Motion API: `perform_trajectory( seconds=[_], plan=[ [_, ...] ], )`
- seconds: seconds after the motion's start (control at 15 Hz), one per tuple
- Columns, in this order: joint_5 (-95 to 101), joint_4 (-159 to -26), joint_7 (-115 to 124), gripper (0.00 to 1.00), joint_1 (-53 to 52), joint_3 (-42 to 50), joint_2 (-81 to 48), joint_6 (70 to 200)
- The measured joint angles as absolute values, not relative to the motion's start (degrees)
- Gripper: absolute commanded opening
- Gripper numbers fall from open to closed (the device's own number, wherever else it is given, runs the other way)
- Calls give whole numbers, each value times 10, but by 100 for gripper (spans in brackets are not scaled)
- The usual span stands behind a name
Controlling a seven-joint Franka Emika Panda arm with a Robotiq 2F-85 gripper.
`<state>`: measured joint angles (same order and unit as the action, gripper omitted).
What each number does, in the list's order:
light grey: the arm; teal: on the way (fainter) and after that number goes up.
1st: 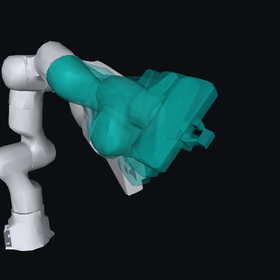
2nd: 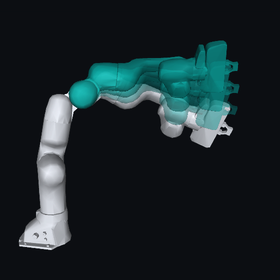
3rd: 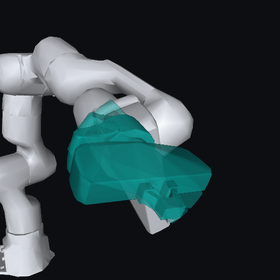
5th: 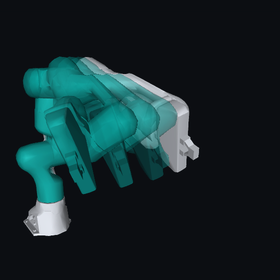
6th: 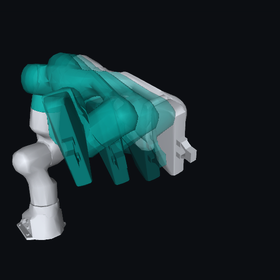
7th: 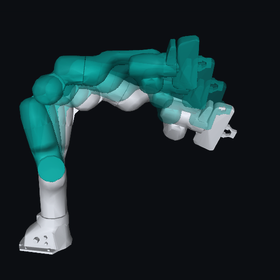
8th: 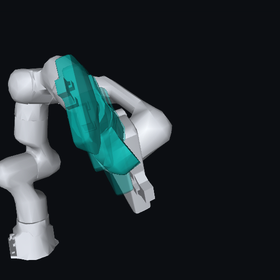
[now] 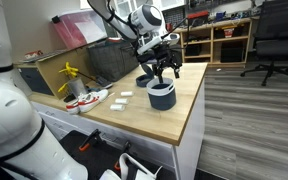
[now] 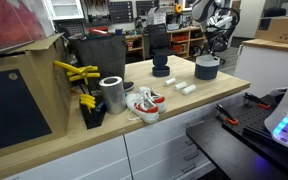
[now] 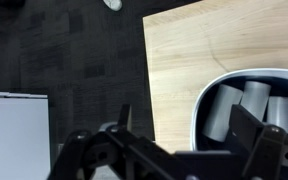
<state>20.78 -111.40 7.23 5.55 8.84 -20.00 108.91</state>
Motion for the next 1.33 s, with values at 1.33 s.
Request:
perform_trajectory(
  seconds=[1.33],
  plan=[
    [219,-1091,118,100,52,89,-237,1081]
  ],
)
